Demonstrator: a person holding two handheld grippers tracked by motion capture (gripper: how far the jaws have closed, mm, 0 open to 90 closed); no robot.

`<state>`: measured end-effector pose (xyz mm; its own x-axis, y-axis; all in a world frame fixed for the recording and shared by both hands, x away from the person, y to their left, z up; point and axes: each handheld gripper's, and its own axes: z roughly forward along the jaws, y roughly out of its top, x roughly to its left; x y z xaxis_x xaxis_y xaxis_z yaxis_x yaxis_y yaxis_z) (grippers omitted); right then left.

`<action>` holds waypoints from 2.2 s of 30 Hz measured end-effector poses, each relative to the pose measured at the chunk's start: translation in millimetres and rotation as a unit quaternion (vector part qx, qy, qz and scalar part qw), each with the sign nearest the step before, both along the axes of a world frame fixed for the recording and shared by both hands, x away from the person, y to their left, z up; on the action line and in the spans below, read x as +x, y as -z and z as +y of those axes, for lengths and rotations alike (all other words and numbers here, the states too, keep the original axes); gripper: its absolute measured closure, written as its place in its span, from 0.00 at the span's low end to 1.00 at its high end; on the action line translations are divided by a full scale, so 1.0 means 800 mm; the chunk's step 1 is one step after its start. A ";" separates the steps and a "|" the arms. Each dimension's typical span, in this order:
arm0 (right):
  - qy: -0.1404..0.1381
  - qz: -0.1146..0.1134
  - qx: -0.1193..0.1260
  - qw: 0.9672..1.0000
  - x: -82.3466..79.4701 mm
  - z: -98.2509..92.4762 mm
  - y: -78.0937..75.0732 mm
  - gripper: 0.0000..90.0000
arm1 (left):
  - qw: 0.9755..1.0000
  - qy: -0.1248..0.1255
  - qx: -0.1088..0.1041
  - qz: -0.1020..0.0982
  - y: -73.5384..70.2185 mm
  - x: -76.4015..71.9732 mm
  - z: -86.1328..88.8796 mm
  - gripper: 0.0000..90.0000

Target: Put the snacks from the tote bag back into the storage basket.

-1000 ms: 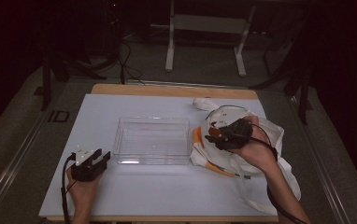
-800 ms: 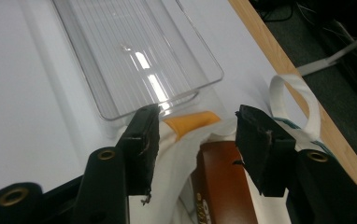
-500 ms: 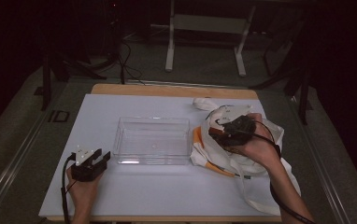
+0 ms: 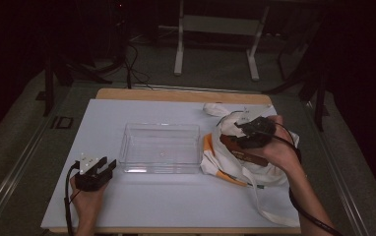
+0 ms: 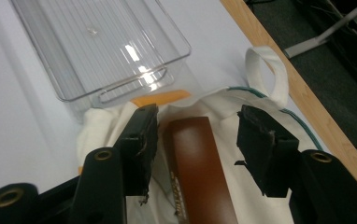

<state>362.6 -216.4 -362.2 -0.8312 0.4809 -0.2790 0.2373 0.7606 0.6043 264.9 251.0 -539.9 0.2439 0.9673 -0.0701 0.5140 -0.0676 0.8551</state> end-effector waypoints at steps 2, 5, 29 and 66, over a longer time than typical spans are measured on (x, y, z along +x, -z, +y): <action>0.001 -0.001 -0.002 1.000 0.002 -0.002 0.000 0.53 | 1.000 0.000 0.000 0.000 0.000 0.000 0.000 0.66; 0.004 -0.001 -0.007 1.000 0.004 -0.004 -0.001 0.53 | 1.000 0.001 0.000 0.000 0.000 0.000 0.000 0.66; 0.010 0.004 -0.030 0.999 0.013 -0.012 -0.002 0.53 | 1.000 0.000 0.002 0.001 0.000 0.000 0.000 0.65; 0.036 0.038 -0.061 0.997 0.029 -0.043 0.018 0.45 | 1.000 0.000 0.001 0.000 0.000 0.000 0.000 0.65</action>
